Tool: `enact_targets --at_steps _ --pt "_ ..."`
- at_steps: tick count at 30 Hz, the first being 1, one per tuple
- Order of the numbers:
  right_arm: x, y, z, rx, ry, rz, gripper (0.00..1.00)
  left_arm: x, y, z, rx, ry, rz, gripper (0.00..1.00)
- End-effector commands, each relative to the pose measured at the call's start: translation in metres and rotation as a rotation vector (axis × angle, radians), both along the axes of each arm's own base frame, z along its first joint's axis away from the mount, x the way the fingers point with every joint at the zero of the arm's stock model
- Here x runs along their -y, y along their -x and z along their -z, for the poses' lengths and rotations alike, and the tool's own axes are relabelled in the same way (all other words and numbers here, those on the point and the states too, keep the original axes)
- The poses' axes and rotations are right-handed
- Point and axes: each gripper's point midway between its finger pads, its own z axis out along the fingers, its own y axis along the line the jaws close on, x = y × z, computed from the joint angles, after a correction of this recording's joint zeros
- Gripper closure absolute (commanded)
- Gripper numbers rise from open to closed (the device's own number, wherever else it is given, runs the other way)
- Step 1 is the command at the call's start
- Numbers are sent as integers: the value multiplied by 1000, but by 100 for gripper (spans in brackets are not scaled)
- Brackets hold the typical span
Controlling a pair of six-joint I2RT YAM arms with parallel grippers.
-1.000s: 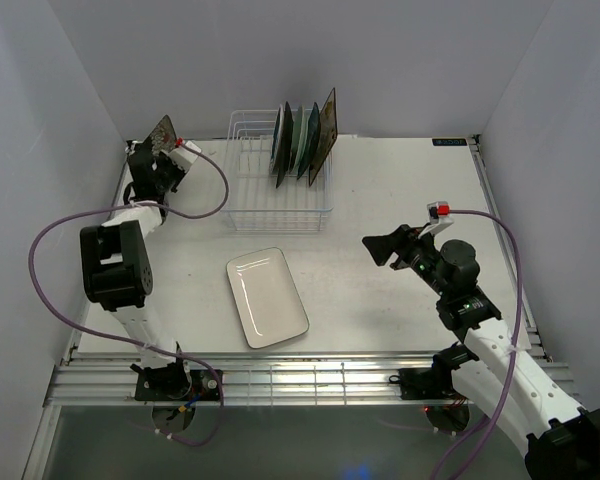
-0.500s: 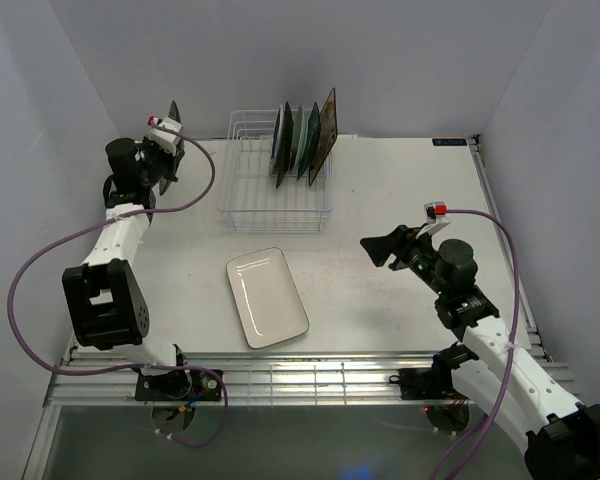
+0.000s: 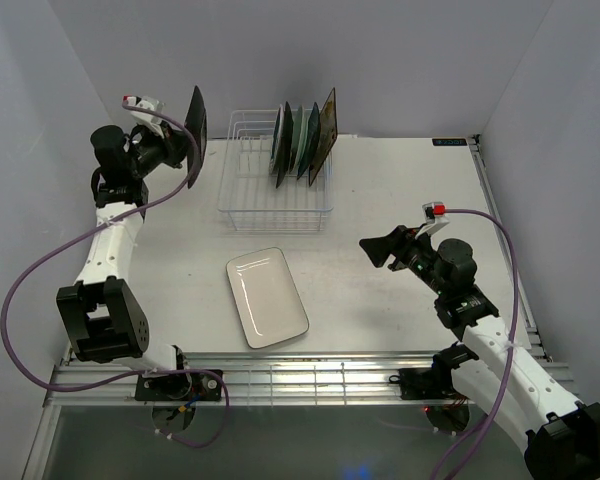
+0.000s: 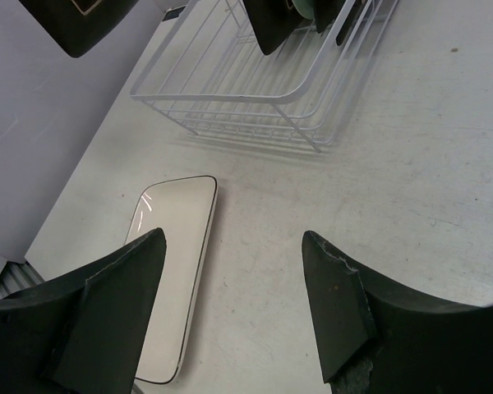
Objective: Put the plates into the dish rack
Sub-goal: Insert the plate into the dish rack.
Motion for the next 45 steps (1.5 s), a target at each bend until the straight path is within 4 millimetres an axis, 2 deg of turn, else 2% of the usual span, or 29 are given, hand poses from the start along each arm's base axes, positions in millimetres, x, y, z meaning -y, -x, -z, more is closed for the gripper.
enact_targets --at_steps 1,8,15,19,20,22,23,25,26,29,30,32,33,34,45 --pt "-6 -1 -22 68 -21 -32 27 20 34 -109 277 60 99 100" --pt "-6 0 -22 69 -25 -30 27 25 34 -134 326 204 124 100" --pt "-6 0 -19 64 -31 -26 27 50 23 -141 387 272 121 100" --pt "-5 0 -19 63 -37 -24 27 55 2 -140 384 349 87 100" --pt "-6 0 -19 63 -37 -26 27 70 2 -138 377 370 110 100" --pt "-6 1 -21 64 -43 -28 27 73 -1 -141 419 386 106 100" --pt "-6 1 -21 63 -44 -28 28 77 -8 -132 411 402 95 100" --pt "-6 2 -22 62 -48 -27 28 79 -12 -129 435 418 88 100" --pt "-6 2 -22 60 -50 -26 28 81 -22 -119 420 431 74 100" --pt "-5 3 -23 61 -57 -23 28 85 -37 -113 408 459 73 100" --pt "-5 3 -23 60 -58 -21 28 85 -48 -102 387 467 64 100" --pt "-4 4 -24 63 -63 -18 28 91 -50 -99 416 472 79 100" --pt "-4 4 -23 60 -65 -18 28 94 -53 -86 417 466 82 100" --pt "-4 5 -24 58 -65 -19 28 95 -50 -89 473 452 85 100" --pt "2 10 -33 71 -65 3 28 113 -71 -35 458 454 112 100"
